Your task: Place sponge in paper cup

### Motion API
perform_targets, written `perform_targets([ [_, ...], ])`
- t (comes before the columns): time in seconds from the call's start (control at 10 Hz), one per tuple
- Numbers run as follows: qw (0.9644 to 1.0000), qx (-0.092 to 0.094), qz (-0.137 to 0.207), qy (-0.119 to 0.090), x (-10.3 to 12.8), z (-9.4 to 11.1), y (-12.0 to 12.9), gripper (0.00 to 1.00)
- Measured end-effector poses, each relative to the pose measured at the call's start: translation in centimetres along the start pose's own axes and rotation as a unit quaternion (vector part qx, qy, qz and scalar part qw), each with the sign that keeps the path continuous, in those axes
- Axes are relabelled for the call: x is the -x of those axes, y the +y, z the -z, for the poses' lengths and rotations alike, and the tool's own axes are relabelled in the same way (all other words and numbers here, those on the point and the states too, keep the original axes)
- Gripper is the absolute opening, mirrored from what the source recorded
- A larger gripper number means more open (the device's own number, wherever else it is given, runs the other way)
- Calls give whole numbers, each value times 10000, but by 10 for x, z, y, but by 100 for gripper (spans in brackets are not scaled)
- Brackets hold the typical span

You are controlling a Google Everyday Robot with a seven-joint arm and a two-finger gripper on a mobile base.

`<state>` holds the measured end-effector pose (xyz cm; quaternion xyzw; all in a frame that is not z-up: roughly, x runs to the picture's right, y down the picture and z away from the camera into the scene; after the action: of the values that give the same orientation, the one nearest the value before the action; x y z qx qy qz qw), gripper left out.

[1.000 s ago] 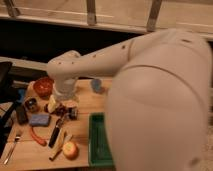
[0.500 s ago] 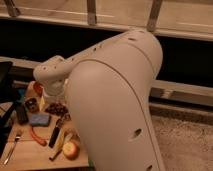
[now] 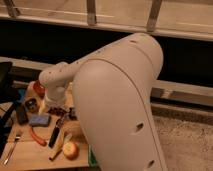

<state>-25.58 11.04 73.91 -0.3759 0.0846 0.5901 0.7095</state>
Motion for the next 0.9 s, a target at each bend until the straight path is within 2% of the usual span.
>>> perform_targets([
  [0.3, 9991, 394, 104, 112, -1, -12, 22, 80],
  [0.5, 9957, 891, 157, 182, 0, -17, 35, 80],
  [0.7, 9906, 1318, 281, 257, -3, -18, 50, 80],
  [0.8, 9887, 1427, 354, 283, -6, -18, 58, 80],
  [0.9, 9887, 1434, 347, 272, -5, -17, 57, 80],
])
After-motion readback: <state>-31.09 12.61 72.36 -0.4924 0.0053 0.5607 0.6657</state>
